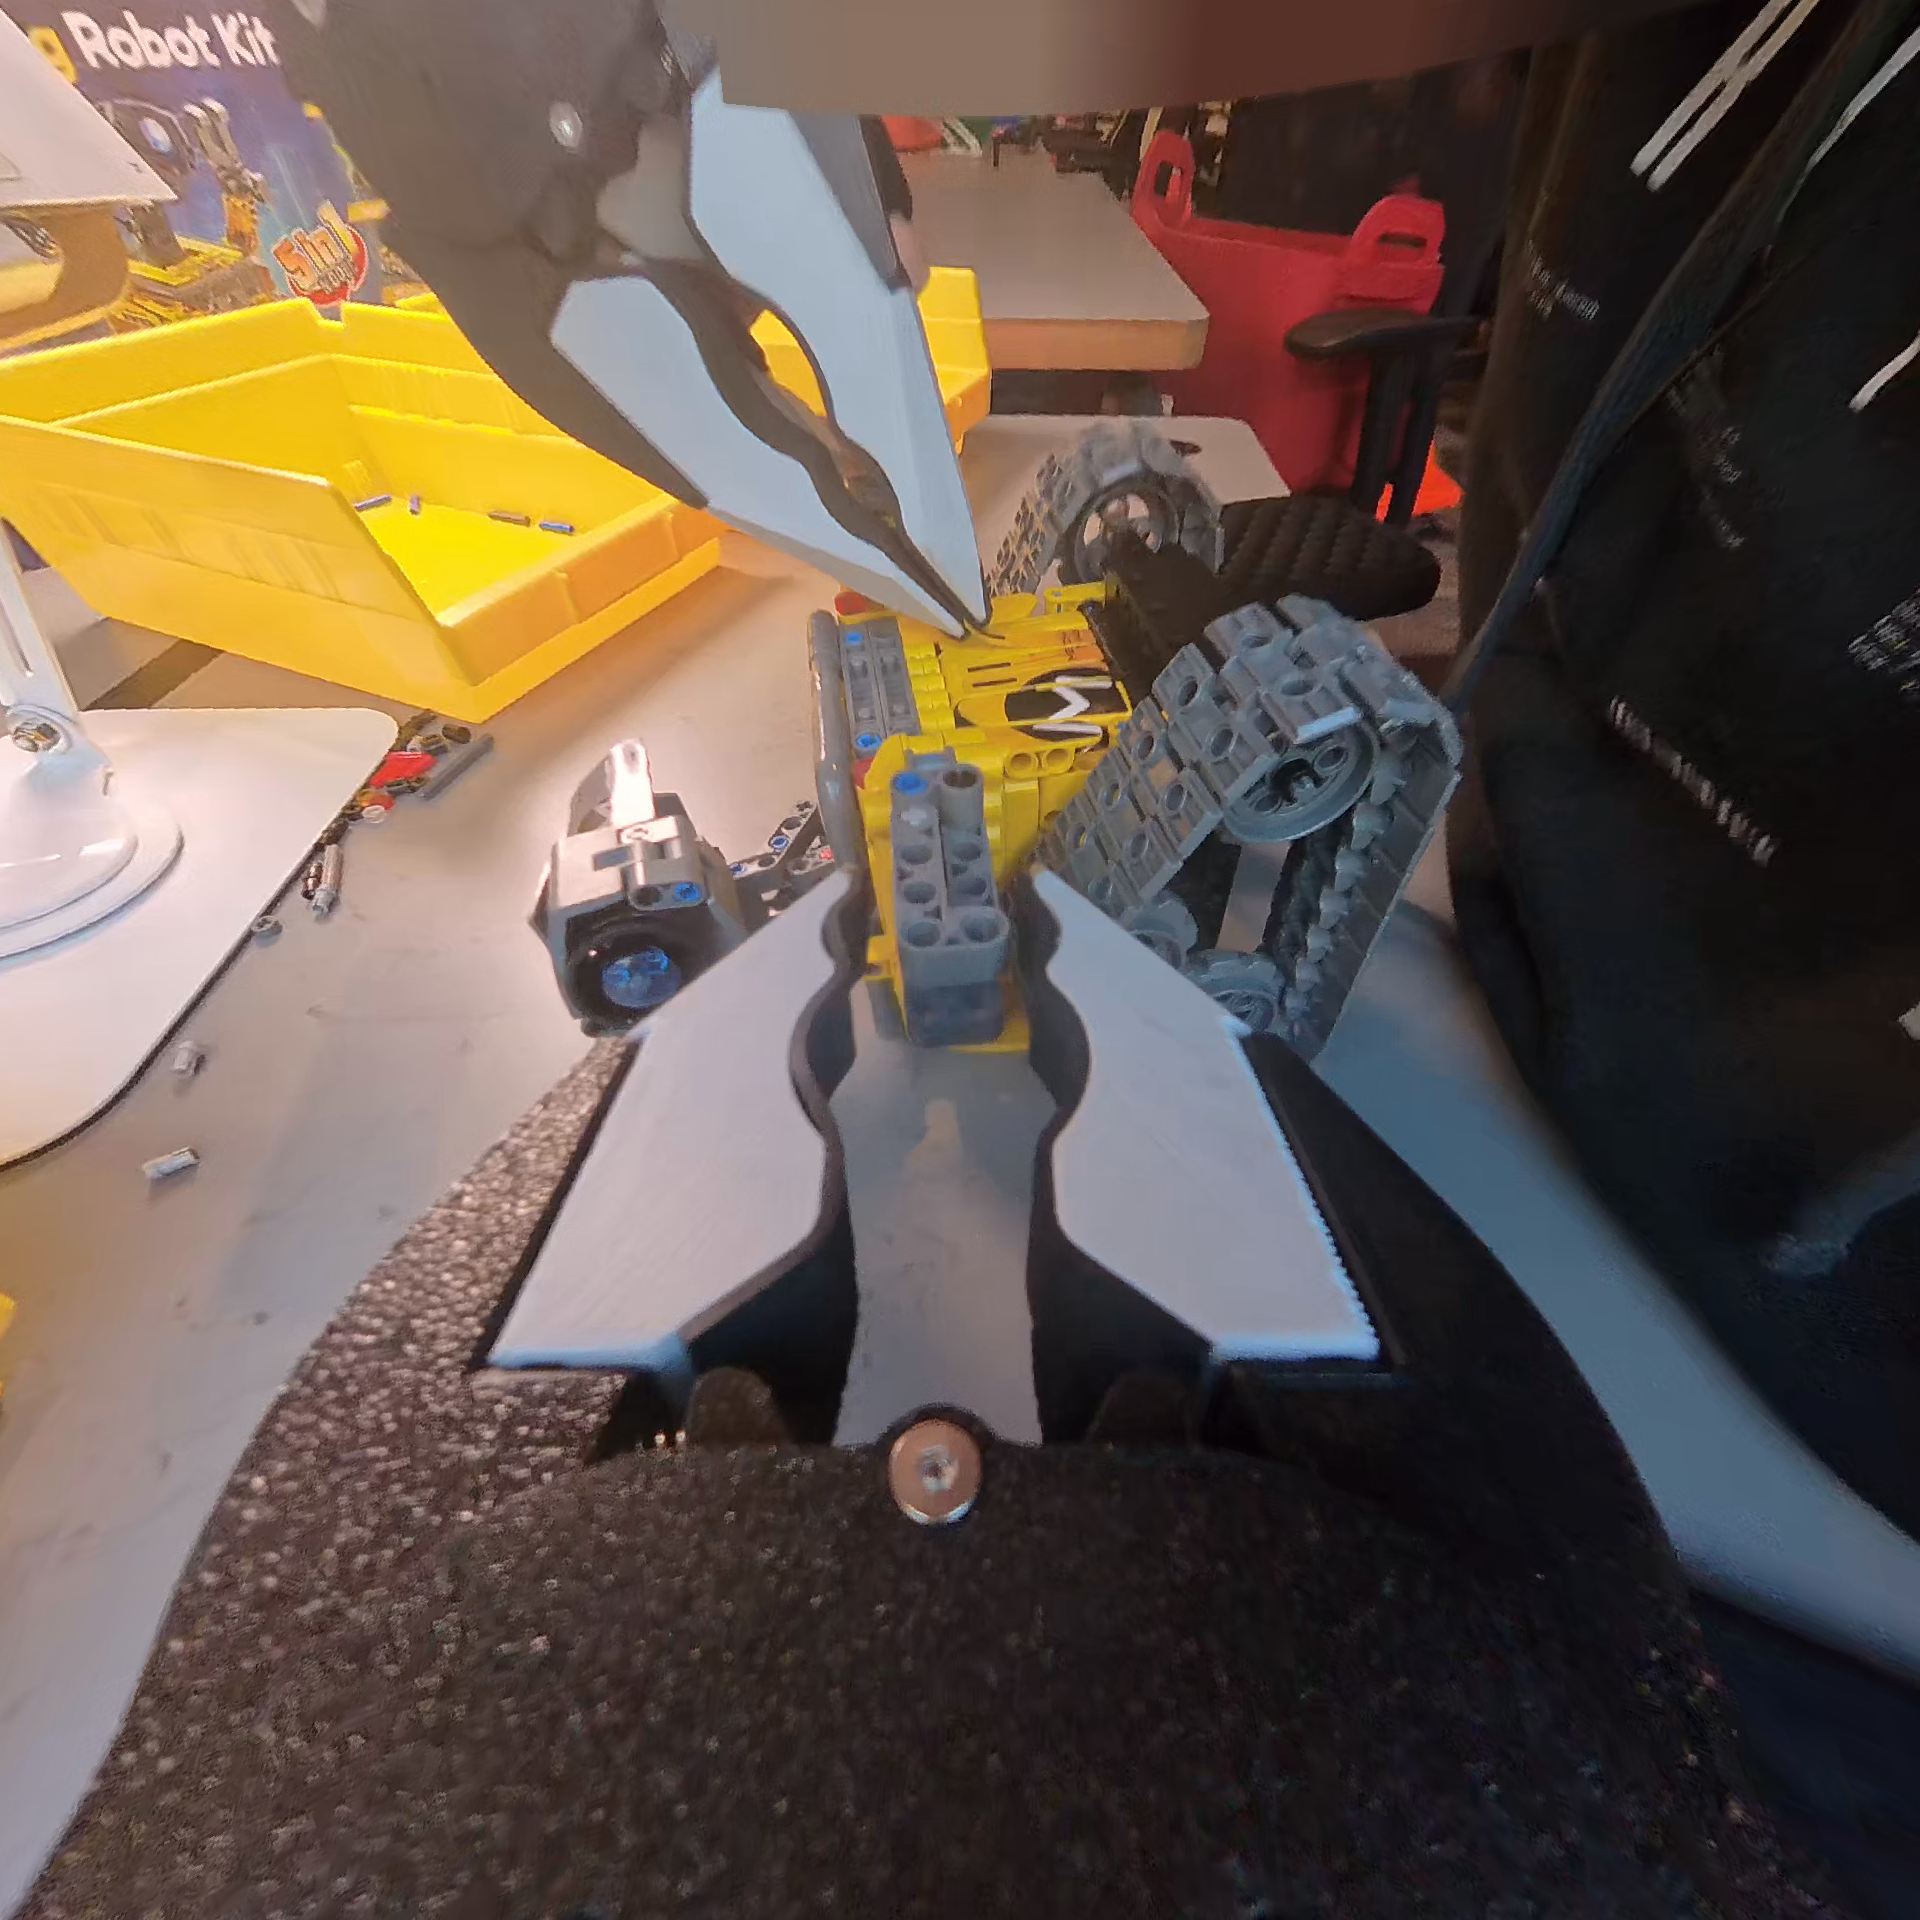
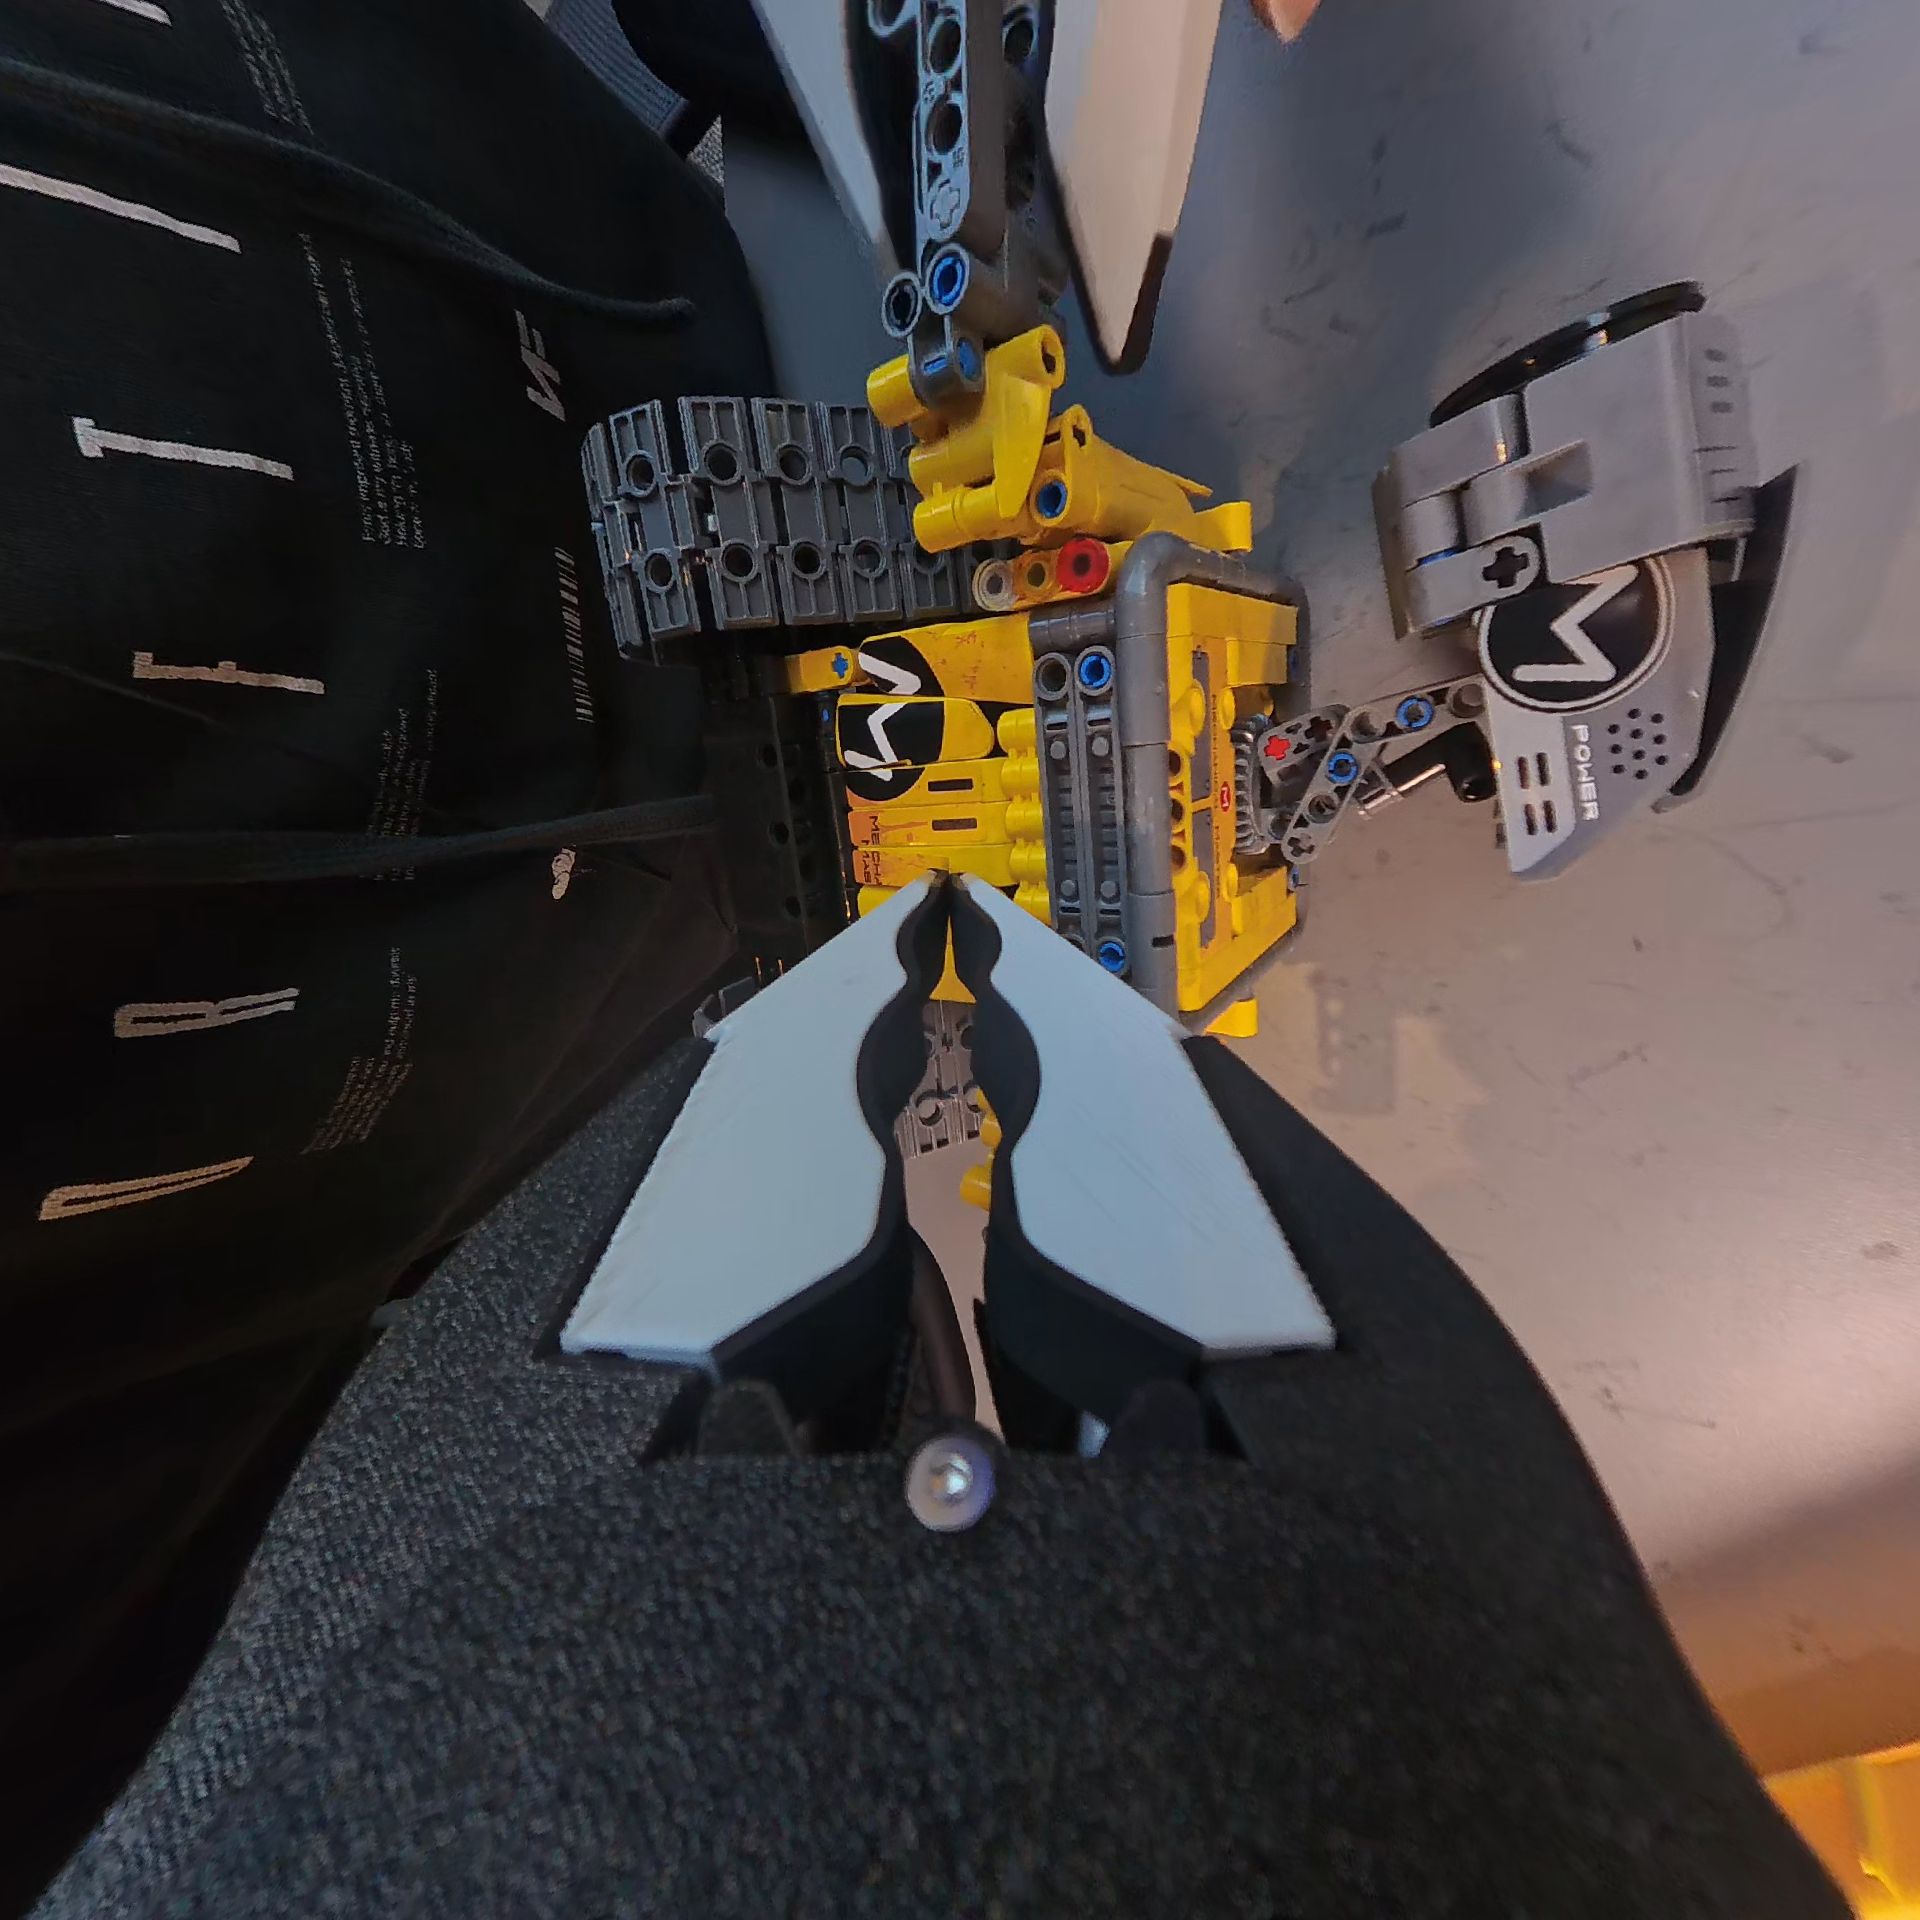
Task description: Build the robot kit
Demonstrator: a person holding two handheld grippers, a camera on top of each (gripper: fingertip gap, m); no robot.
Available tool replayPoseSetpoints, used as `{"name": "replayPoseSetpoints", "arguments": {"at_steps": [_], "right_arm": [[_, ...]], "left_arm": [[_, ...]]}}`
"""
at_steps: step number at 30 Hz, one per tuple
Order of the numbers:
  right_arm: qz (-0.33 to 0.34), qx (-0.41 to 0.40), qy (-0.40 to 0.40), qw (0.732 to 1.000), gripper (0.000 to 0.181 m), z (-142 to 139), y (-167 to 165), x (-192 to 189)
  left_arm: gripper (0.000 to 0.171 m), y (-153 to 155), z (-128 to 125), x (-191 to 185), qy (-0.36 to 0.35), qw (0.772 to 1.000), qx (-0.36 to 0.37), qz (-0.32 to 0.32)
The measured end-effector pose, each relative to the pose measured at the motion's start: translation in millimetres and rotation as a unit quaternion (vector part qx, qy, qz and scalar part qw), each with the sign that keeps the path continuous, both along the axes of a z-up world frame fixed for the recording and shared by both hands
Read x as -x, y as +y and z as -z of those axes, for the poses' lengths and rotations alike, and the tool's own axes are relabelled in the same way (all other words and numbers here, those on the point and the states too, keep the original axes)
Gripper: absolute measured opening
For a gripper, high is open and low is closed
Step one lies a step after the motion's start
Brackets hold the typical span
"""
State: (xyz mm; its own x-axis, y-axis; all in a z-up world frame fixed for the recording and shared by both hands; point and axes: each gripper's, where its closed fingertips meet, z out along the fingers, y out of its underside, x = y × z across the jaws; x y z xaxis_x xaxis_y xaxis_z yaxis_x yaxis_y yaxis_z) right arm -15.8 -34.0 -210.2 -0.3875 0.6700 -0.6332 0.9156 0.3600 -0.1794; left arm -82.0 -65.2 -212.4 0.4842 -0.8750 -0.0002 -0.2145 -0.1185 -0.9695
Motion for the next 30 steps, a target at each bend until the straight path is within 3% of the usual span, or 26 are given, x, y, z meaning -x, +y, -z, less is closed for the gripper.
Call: {"name": "replayPoseSetpoints", "arguments": {"at_steps": [3, 9, 16, 30], "right_arm": [[-0.002, -0.001, 0.001, 1.0, 0.0, 0.0, 0.1, 0.1], [-0.001, -0.003, 0.003, 1.0, 0.0, 0.3, -0.1, 0.3], [0.001, -0.003, 0.005, 1.0, 0.0, 0.3, 0.4, 0.1], [0.0, -0.003, 0.007, 1.0, 0.0, 1.8, 2.6, 0.1]], "left_arm": [[0.035, 1.6, -23.6, 10.5, -0.014, 0.999, -0.022, -0.019], [0.008, 11.8, -57.0, -8.8, -0.007, 0.999, -0.019, -0.038], [0.0, 15.9, -46.9, -52.8, 0.125, 0.991, -0.023, 0.027], [0.0, 18.1, -9.6, -75.2, 0.308, 0.934, -0.074, 0.166]]}}
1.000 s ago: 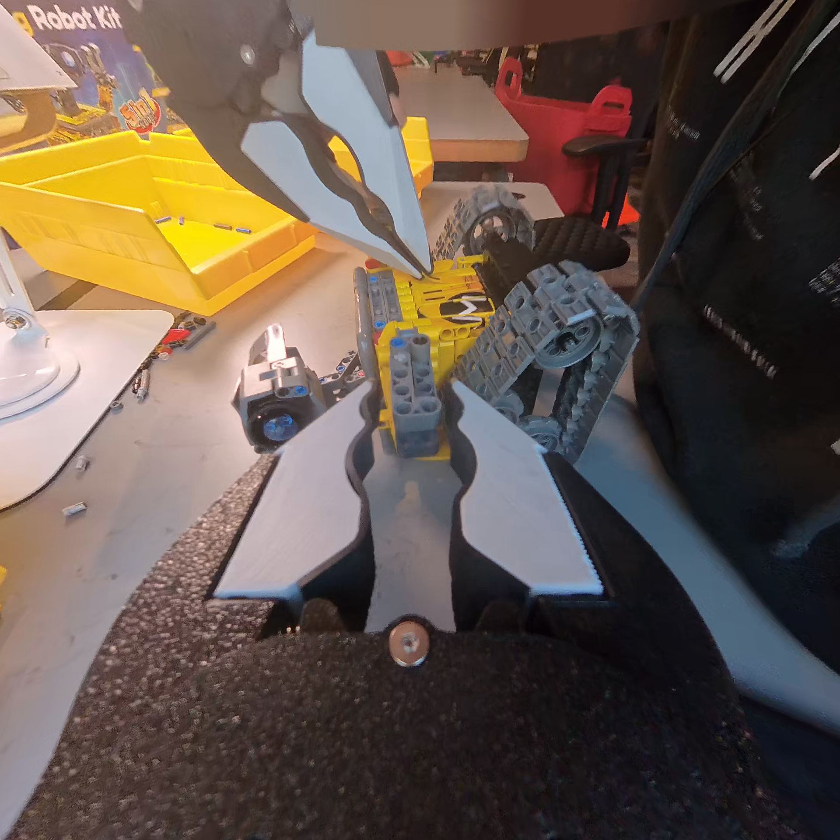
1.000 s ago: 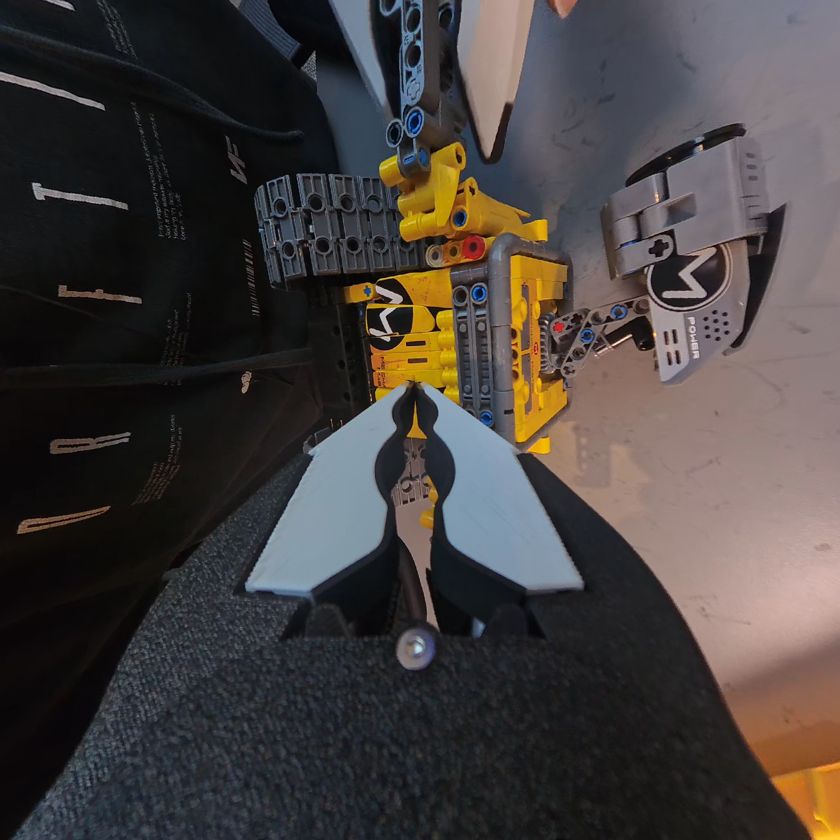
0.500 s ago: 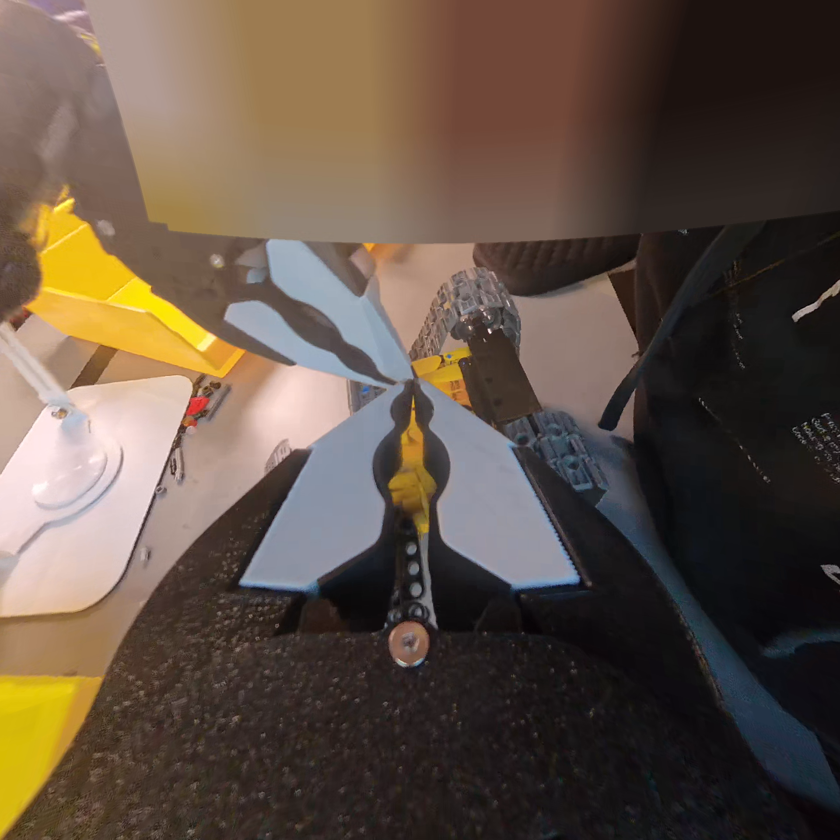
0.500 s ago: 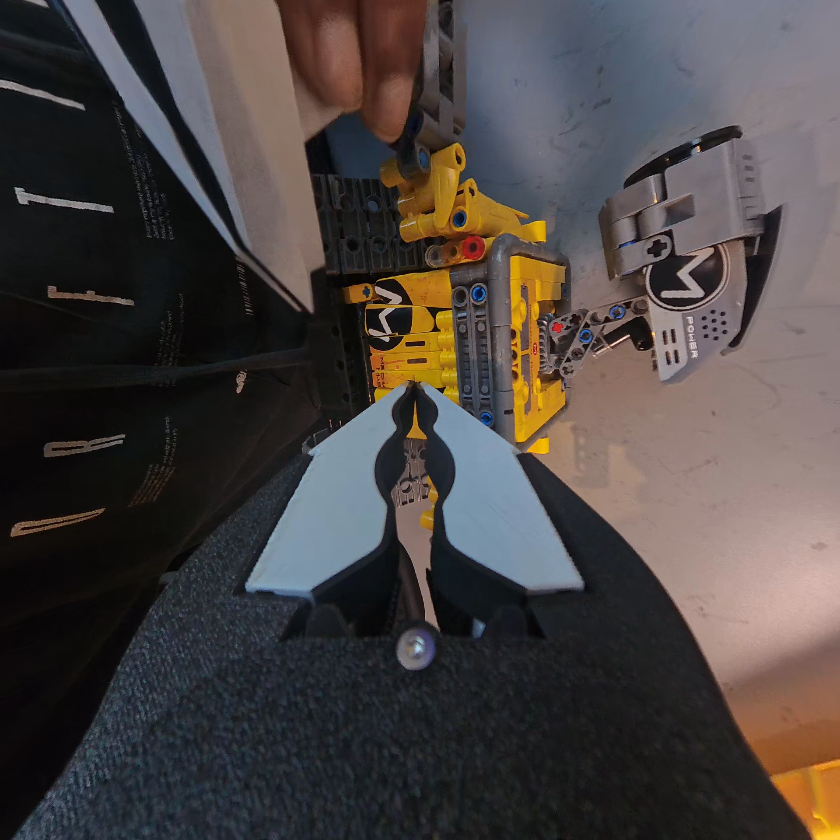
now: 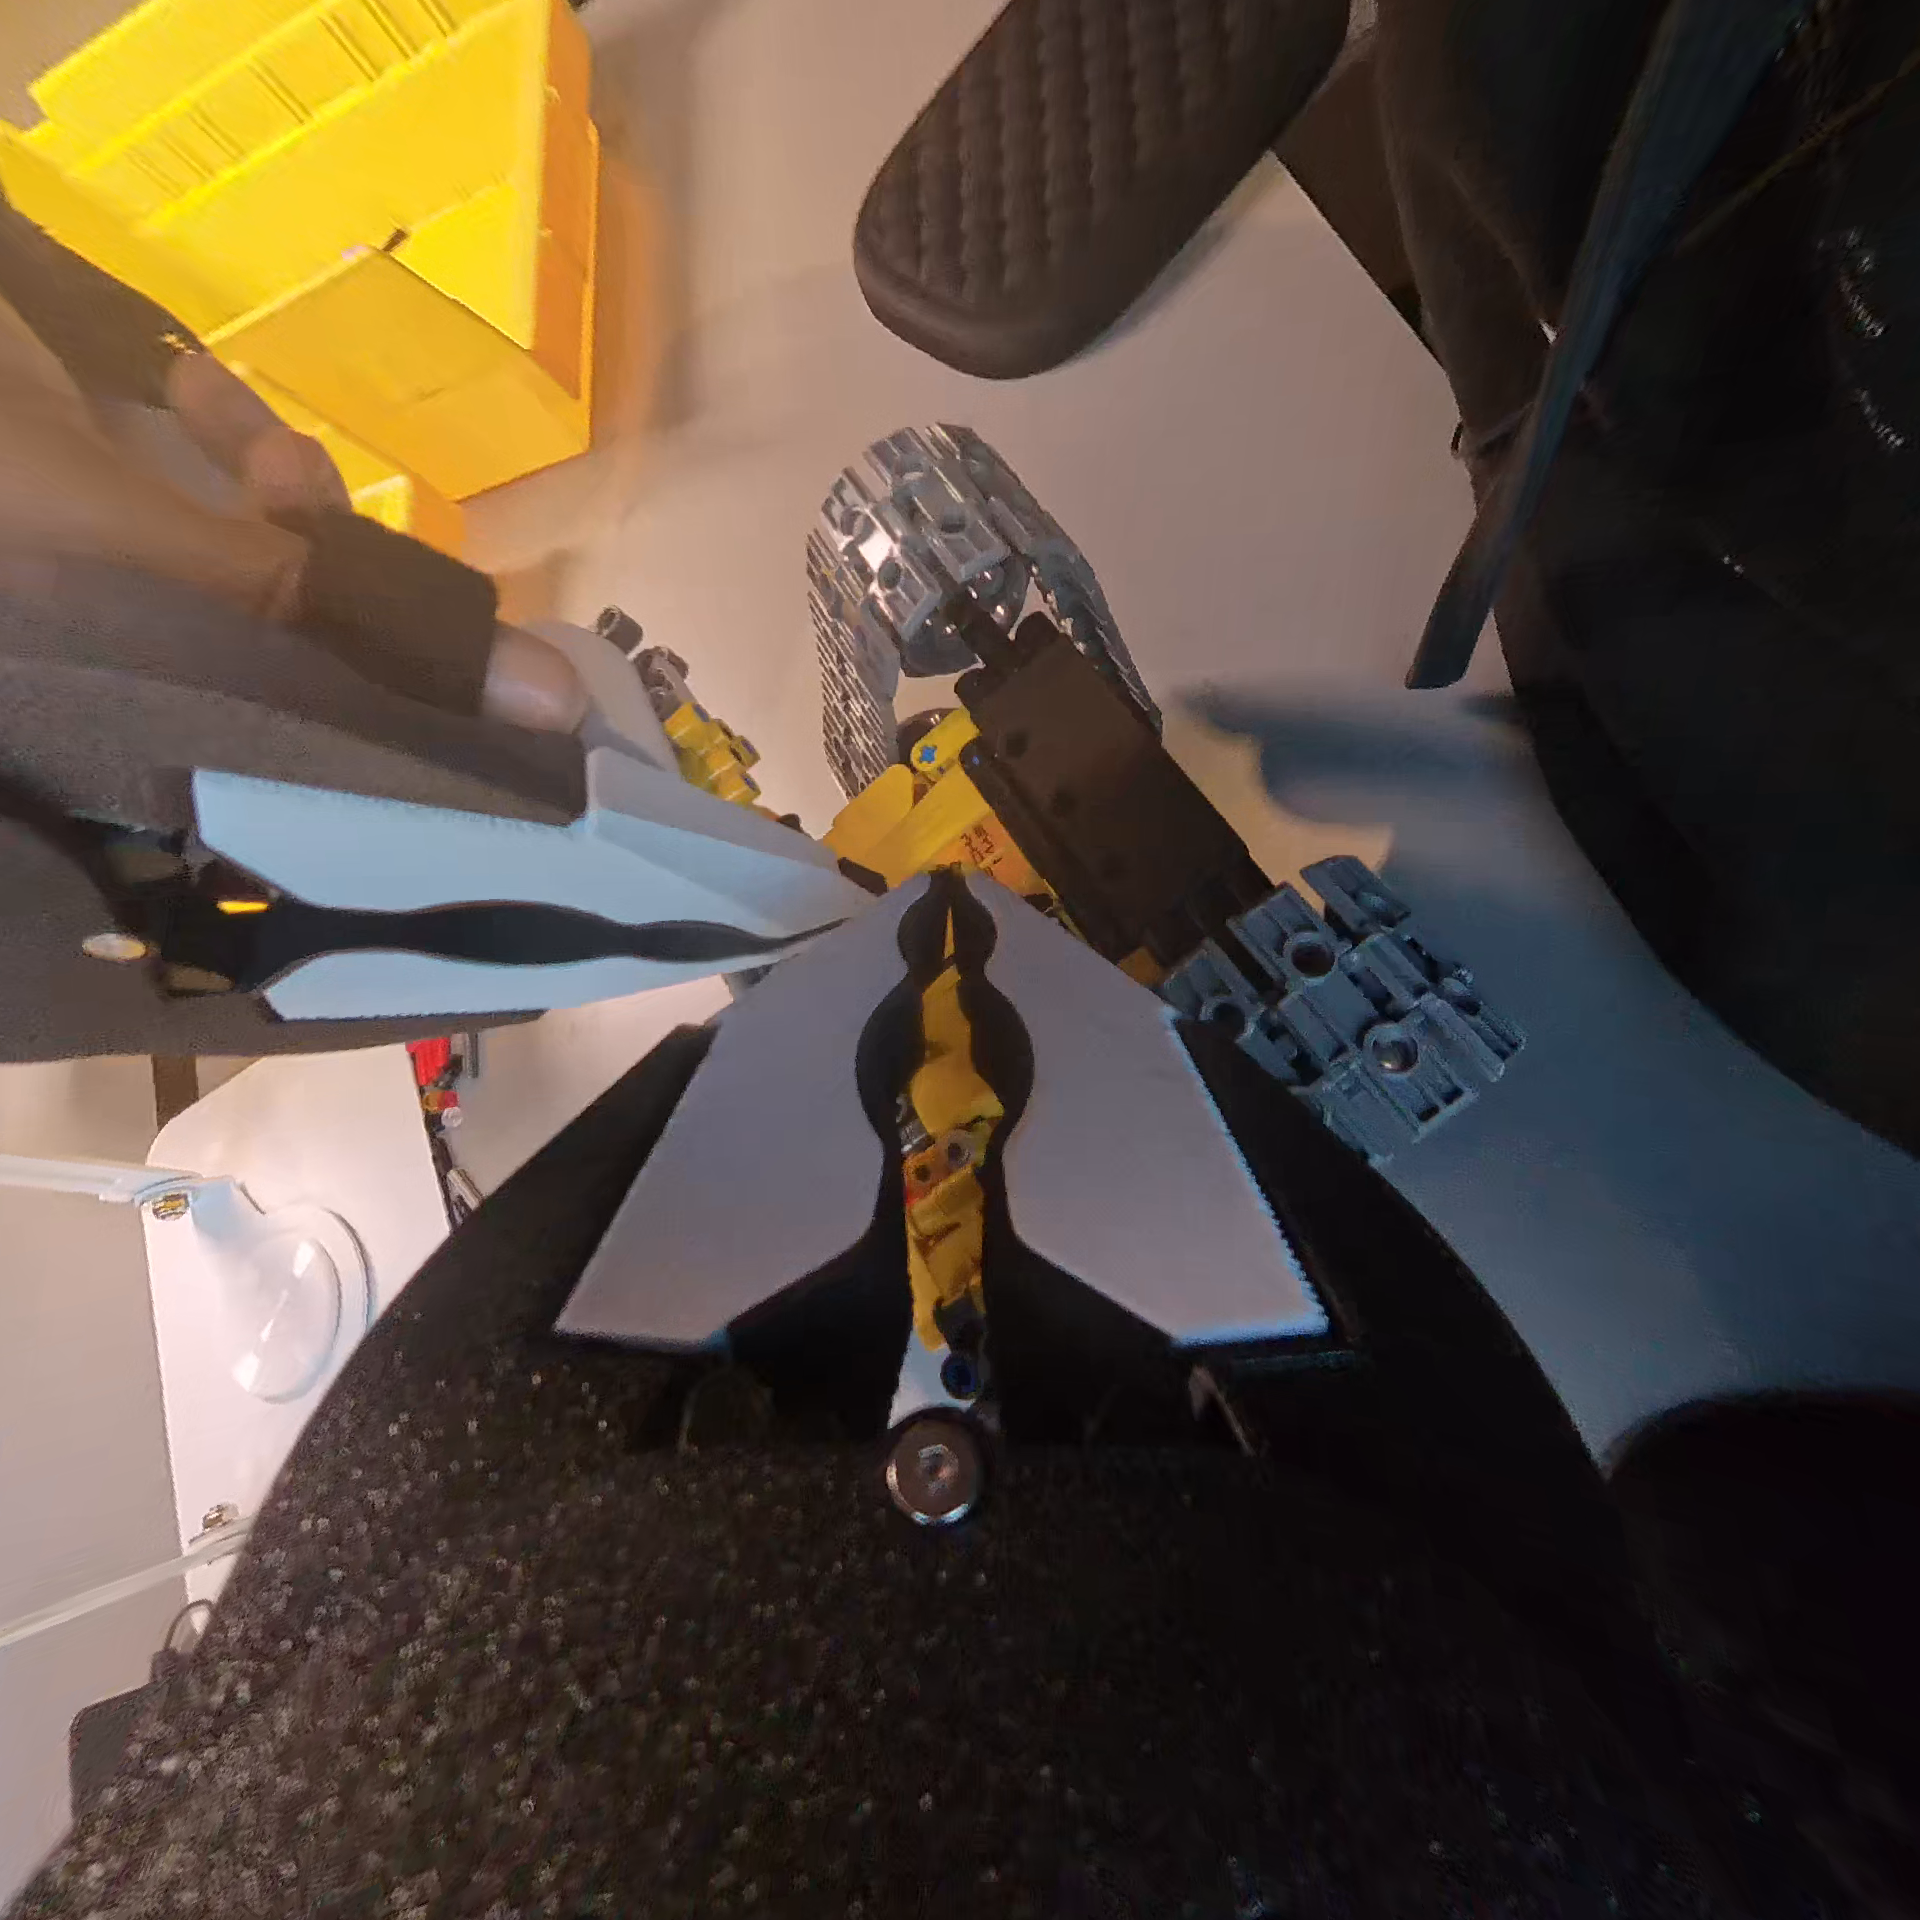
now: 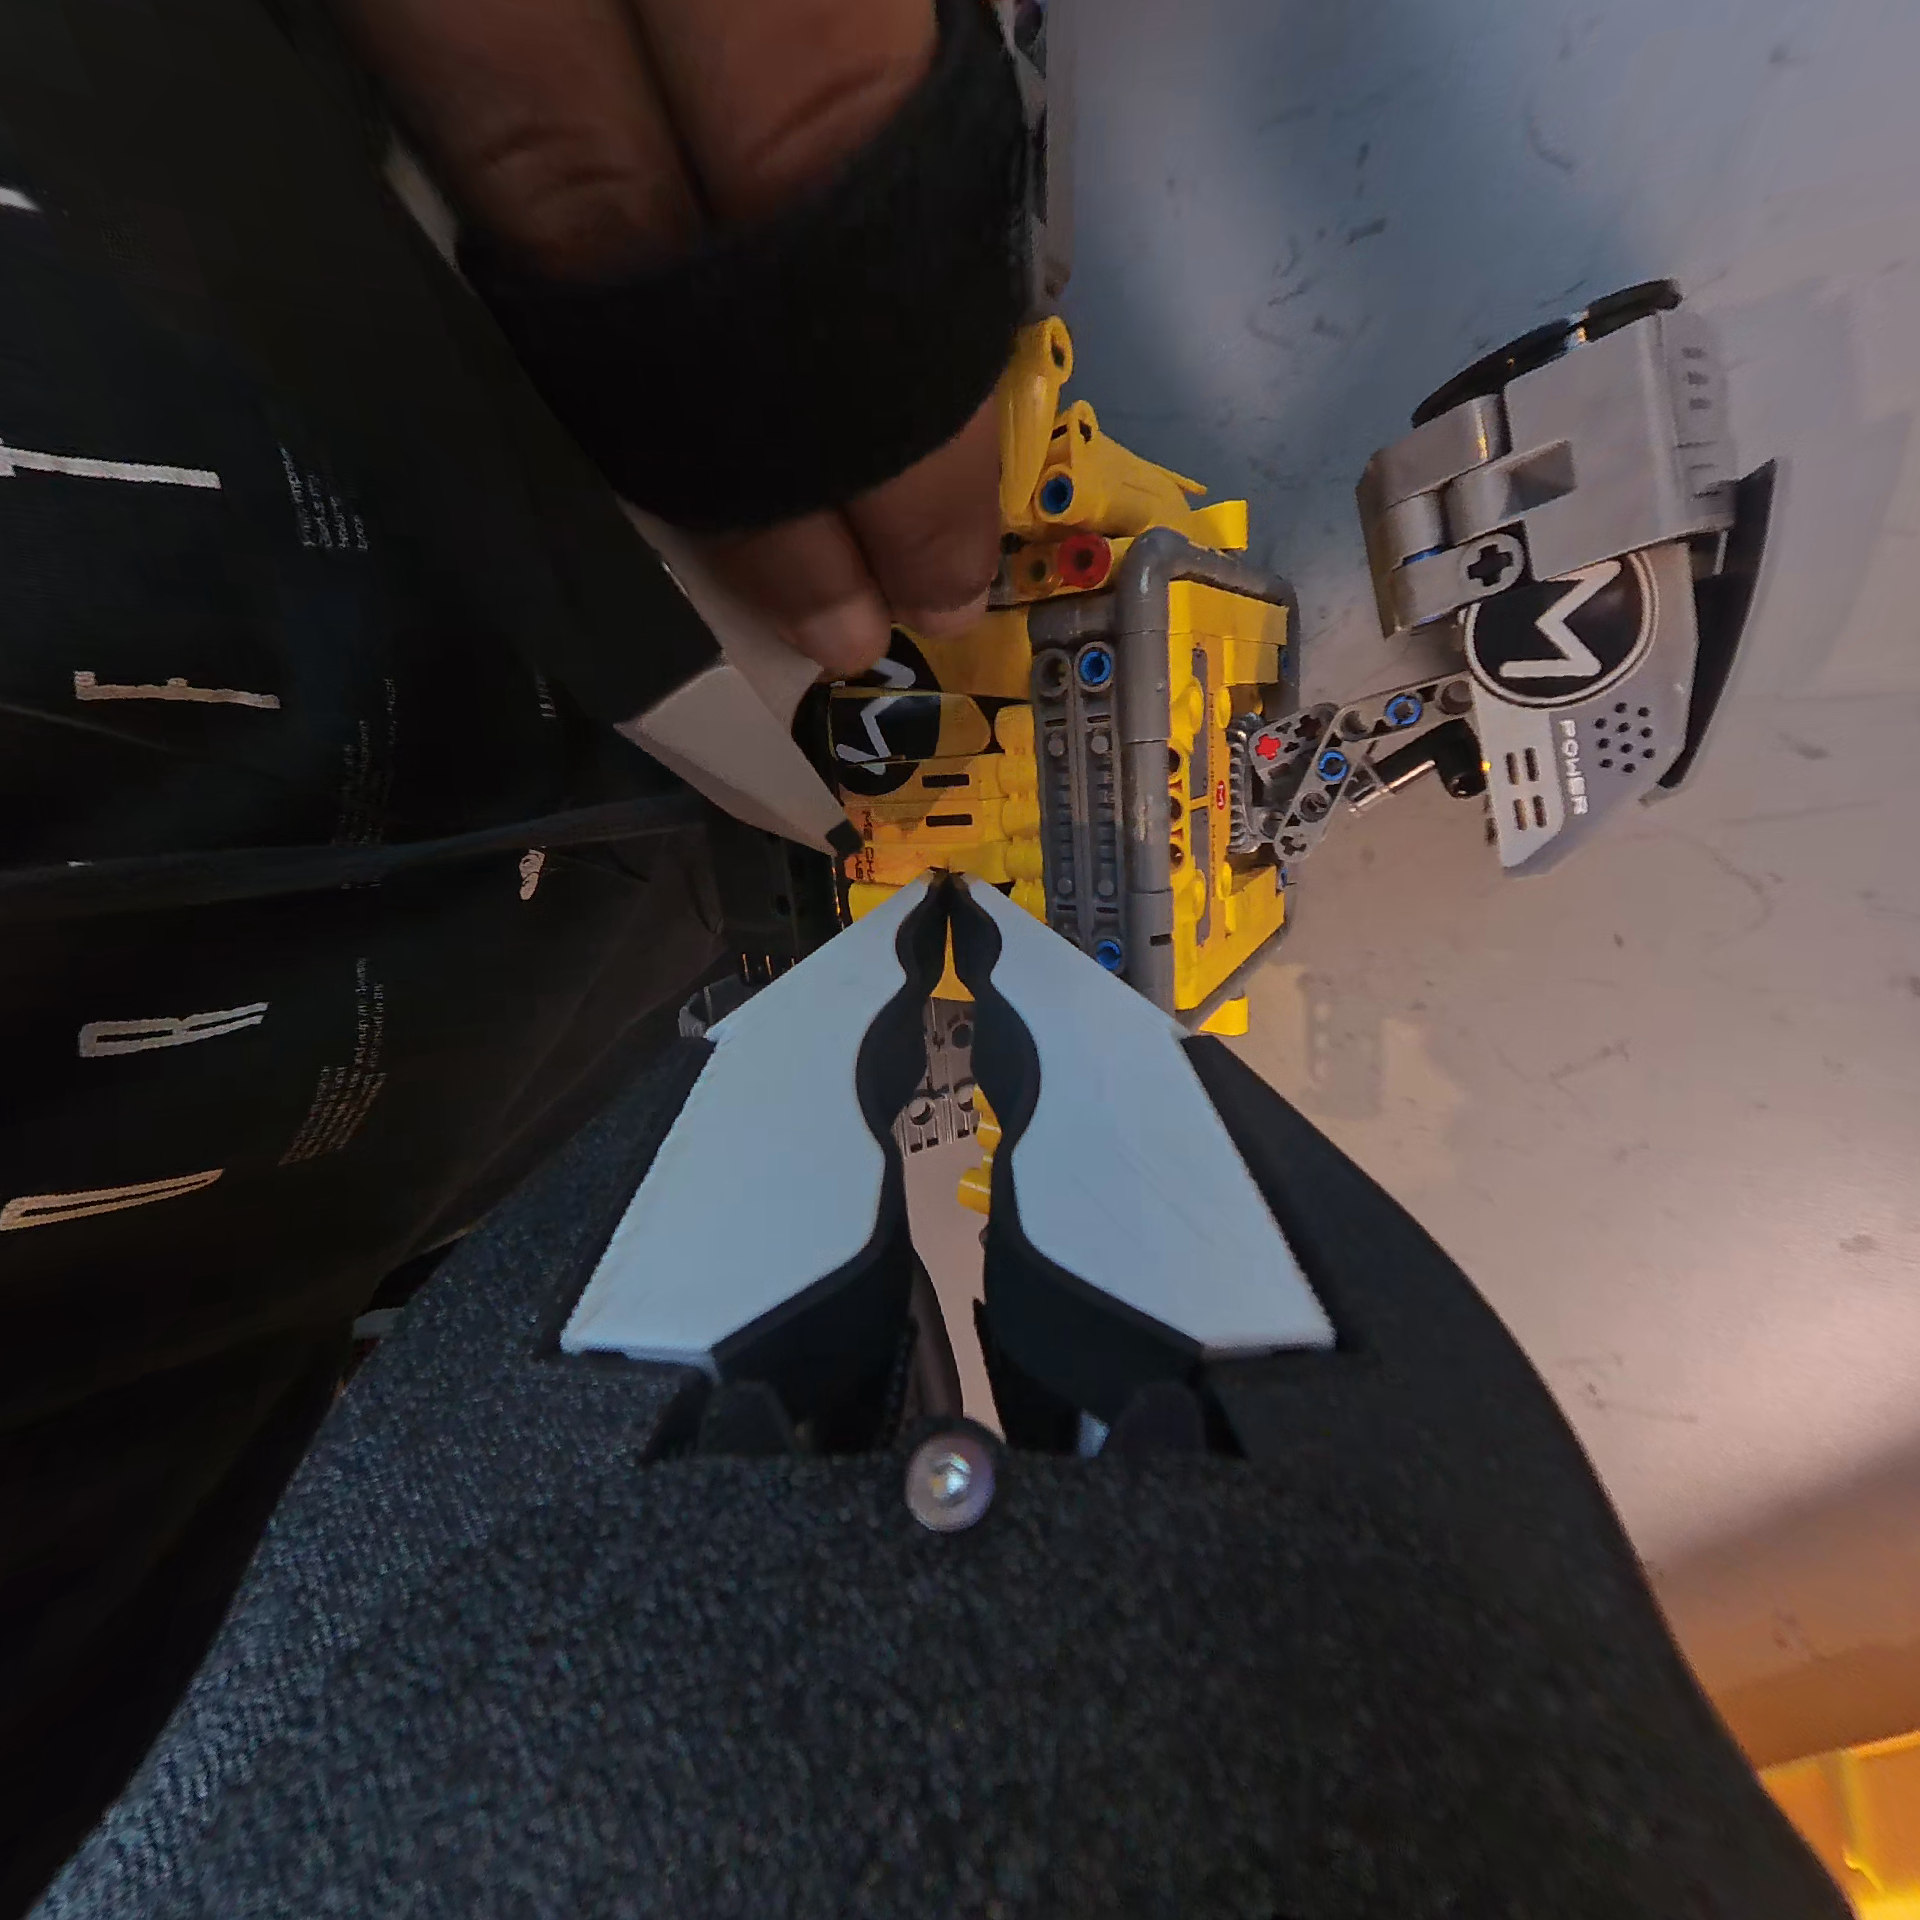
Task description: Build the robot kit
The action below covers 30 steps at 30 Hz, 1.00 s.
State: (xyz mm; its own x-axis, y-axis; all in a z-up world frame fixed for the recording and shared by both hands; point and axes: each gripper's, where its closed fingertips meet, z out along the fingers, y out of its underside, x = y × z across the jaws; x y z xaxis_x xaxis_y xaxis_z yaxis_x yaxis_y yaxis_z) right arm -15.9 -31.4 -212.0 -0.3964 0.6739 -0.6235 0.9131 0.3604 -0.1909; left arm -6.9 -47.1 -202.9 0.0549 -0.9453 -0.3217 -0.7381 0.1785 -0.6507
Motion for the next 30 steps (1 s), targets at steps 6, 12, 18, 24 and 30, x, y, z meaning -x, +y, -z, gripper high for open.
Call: {"name": "replayPoseSetpoints", "arguments": {"at_steps": [6, 12, 18, 24, 30], "right_arm": [[-0.003, -0.001, 0.007, 1.0, 0.0, -0.4, 0.0, 0.1], [-0.004, -0.001, 0.012, 1.0, 0.0, -0.9, 0.2, 0.2], [-0.003, -0.002, 0.015, 1.0, 0.0, -1.1, 0.2, 0.8], [-0.001, -0.004, 0.017, 1.0, 0.0, -1.0, 0.3, 1.4], [0.0, -0.006, 0.021, 1.0, 0.0, -1.2, 0.5, 2.4]], "left_arm": [[0.0, 0.6, 8.3, -6.6, 0.039, 0.999, 0.016, 0.019], [0.0, -0.6, 7.5, -8.7, 0.041, 0.999, 0.021, 0.028], [0.0, -1.3, 6.9, -10.2, 0.038, 0.999, 0.018, 0.028], [0.0, -1.7, 8.4, -10.2, 0.039, 0.999, 0.019, 0.027], [0.0, -2.6, 8.4, -10.3, 0.039, 0.999, 0.02, 0.026]]}}
